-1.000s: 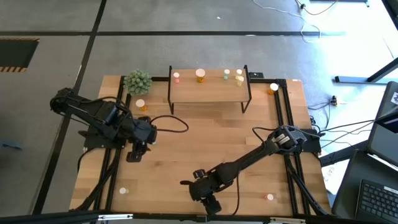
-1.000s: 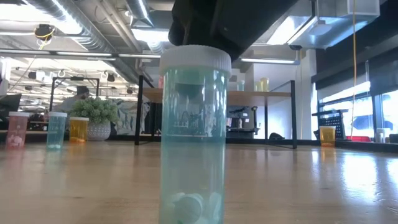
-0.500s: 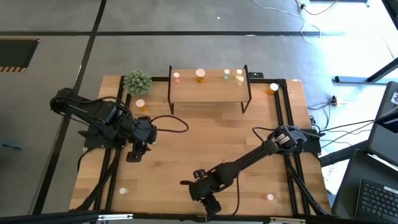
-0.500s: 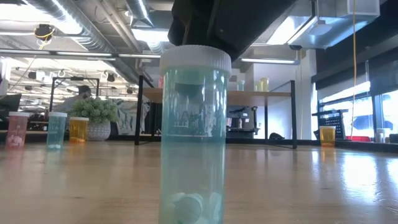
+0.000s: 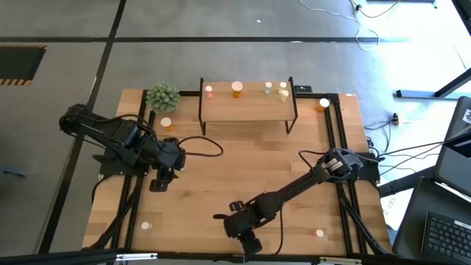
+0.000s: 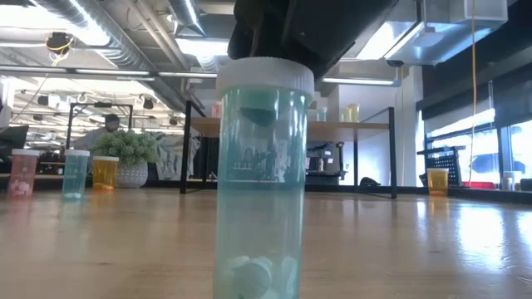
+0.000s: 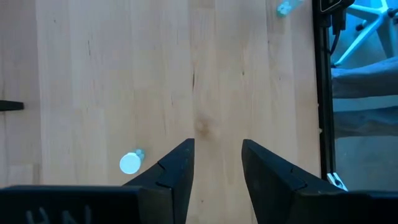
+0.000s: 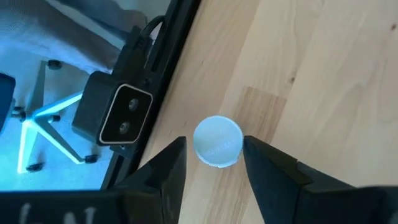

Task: Pick and place medicine bottles onto shelf by color
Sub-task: Put the bottom blue medicine bottle on the shelf

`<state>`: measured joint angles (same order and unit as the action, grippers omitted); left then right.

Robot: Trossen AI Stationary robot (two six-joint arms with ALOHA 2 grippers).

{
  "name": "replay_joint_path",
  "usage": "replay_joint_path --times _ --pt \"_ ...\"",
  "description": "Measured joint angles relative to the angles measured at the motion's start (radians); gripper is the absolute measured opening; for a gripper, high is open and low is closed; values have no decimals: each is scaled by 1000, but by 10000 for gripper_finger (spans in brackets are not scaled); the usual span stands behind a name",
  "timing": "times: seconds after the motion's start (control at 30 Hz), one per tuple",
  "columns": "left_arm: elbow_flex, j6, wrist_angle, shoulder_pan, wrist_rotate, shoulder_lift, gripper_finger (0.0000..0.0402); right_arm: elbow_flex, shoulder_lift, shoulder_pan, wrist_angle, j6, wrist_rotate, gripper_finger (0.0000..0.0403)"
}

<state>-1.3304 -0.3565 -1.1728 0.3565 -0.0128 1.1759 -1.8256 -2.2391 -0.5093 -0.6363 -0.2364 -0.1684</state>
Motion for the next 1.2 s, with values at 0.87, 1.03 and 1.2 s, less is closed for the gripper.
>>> replay_joint_path --times 0.87,1.03,1.2 --pt "0 -2 0 0 0 0 128 0 0 0 1 -45 41 163" --pt "0 -2 0 0 0 0 128 0 -17 -3 26 -45 35 163" --pt "0 -2 2 0 0 0 128 2 -29 -5 51 -6 27 163"
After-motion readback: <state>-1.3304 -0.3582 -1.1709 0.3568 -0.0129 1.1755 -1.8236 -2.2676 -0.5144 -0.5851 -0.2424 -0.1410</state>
